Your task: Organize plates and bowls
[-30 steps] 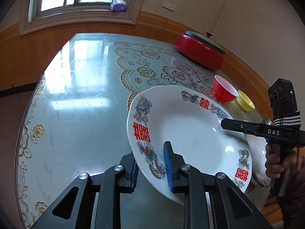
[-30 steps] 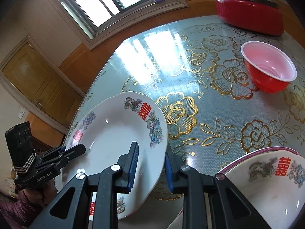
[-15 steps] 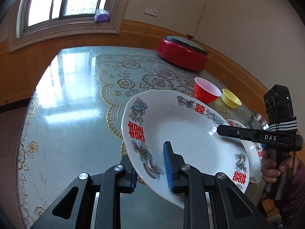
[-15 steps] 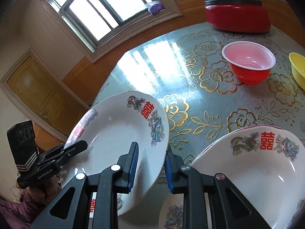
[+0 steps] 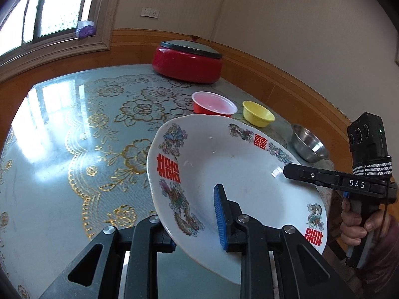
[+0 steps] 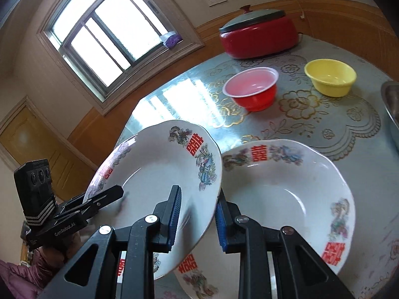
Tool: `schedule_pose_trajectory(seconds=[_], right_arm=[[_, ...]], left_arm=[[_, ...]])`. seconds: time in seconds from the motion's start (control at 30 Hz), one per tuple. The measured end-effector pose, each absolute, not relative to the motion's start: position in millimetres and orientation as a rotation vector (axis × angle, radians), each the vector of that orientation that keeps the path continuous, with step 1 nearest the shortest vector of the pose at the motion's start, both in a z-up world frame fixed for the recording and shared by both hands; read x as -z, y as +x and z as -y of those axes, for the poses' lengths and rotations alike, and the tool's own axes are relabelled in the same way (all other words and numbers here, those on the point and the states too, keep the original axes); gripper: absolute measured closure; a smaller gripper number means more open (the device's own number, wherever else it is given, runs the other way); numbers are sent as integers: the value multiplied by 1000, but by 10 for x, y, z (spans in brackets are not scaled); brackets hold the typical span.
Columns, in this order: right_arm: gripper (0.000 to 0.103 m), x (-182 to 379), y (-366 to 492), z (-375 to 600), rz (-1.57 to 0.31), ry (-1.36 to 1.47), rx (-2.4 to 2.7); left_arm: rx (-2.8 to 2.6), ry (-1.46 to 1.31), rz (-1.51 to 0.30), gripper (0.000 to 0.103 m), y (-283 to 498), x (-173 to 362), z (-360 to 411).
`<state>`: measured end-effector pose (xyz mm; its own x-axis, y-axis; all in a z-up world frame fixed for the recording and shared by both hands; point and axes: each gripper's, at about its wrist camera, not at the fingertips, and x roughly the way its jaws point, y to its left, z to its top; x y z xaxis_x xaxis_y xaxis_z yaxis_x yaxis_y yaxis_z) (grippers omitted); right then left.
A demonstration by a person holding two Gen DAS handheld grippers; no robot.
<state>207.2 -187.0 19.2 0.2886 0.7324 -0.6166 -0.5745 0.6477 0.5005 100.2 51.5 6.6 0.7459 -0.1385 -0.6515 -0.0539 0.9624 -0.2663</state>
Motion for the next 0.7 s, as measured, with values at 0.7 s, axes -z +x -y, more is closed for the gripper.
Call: schedule_pose_trajectory(seconds=[0.7], right_arm=[[78, 86, 2220, 2554, -986, 156, -682]], left_arm=[[152, -259, -845, 77, 1537, 268, 217]])
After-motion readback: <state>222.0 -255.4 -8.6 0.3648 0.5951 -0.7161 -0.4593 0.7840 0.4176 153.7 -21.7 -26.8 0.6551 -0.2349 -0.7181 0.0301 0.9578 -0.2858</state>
